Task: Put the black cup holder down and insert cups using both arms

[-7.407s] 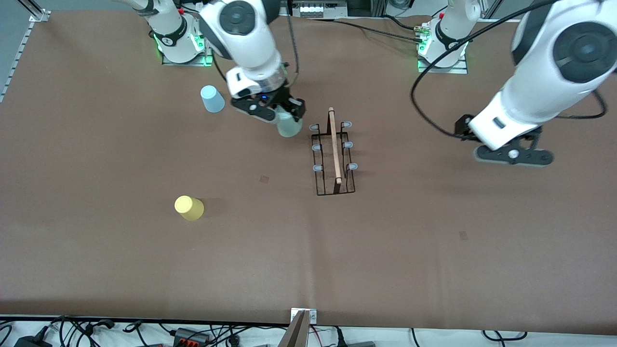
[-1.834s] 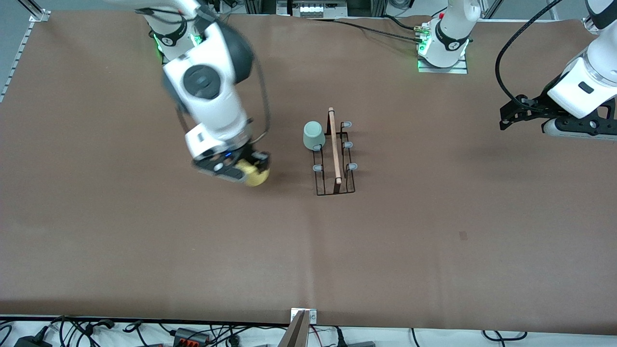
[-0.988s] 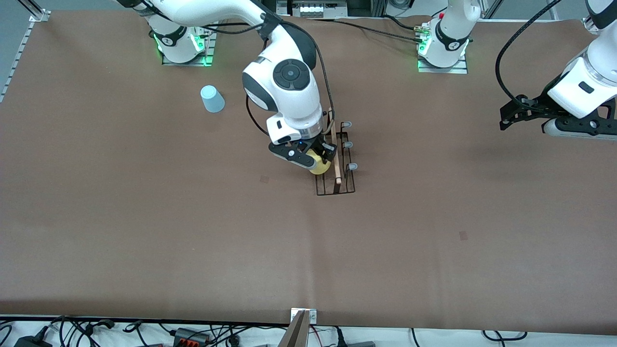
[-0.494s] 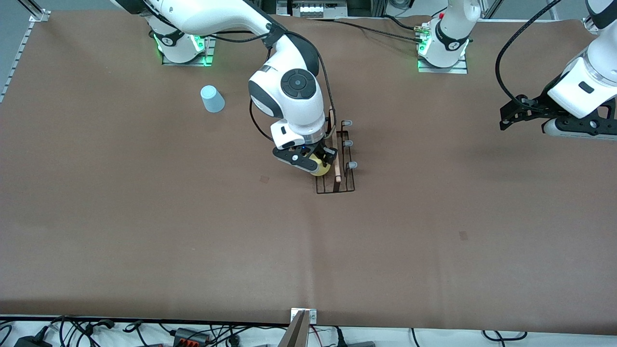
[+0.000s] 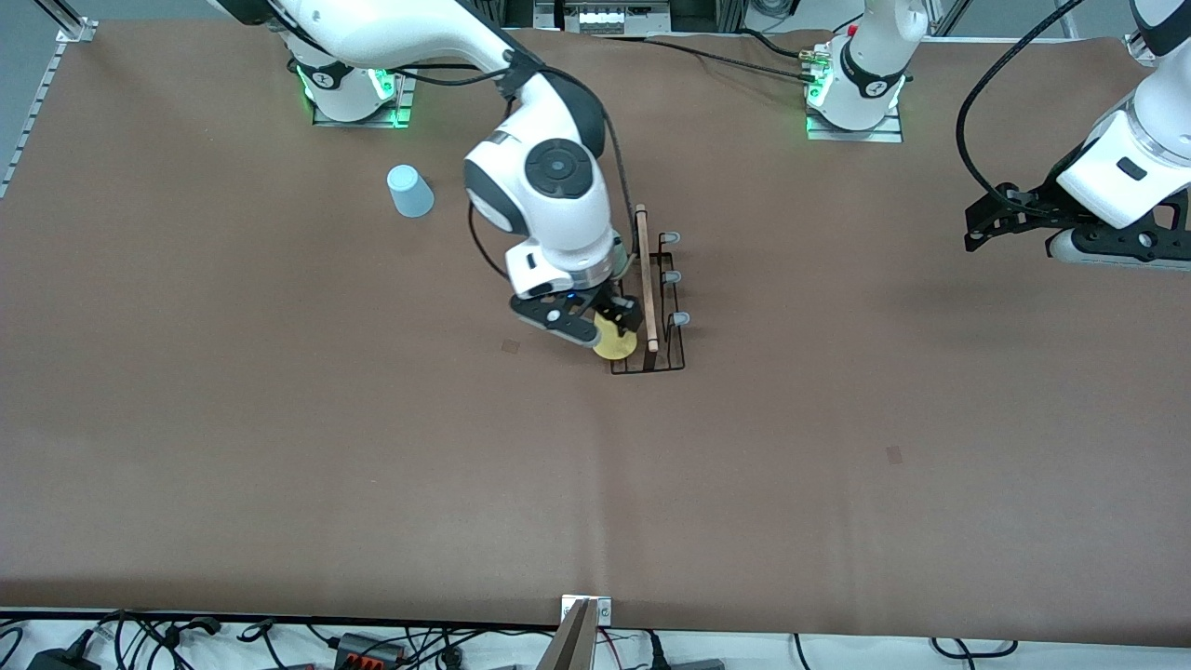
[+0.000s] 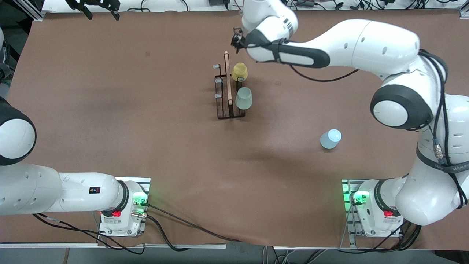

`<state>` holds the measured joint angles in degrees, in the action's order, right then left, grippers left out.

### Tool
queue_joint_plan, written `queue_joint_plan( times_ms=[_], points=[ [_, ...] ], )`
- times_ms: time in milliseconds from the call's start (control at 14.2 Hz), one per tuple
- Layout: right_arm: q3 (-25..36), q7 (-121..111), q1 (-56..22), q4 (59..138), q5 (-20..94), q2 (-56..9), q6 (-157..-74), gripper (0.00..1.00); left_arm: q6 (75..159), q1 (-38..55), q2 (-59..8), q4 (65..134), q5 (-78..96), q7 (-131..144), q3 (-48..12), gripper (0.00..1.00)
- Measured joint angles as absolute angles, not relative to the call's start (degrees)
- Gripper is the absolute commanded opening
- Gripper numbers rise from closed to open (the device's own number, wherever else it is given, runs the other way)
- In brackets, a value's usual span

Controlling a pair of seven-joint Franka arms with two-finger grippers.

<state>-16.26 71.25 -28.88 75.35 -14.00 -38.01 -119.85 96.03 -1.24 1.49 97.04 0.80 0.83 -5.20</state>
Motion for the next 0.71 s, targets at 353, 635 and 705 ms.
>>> queue_joint_plan(
  times_ms=[353,635,705],
  points=[
    [-16.0,43.5,-9.2,89.9,-7.4,-18.1,-110.8,1.00,96.0,-1.2,1.5,97.0,0.8,0.8,-5.2,1.00],
    [-14.8,18.6,3.5,92.3,-4.6,-9.2,-100.5,1.00,96.0,-1.3,1.5,97.0,0.8,0.8,-5.2,1.00],
    [-12.8,14.4,4.2,92.2,-4.6,-8.2,-98.2,1.00,96.0,-1.2,1.5,97.0,0.8,0.8,-5.2,1.00]
  ],
)
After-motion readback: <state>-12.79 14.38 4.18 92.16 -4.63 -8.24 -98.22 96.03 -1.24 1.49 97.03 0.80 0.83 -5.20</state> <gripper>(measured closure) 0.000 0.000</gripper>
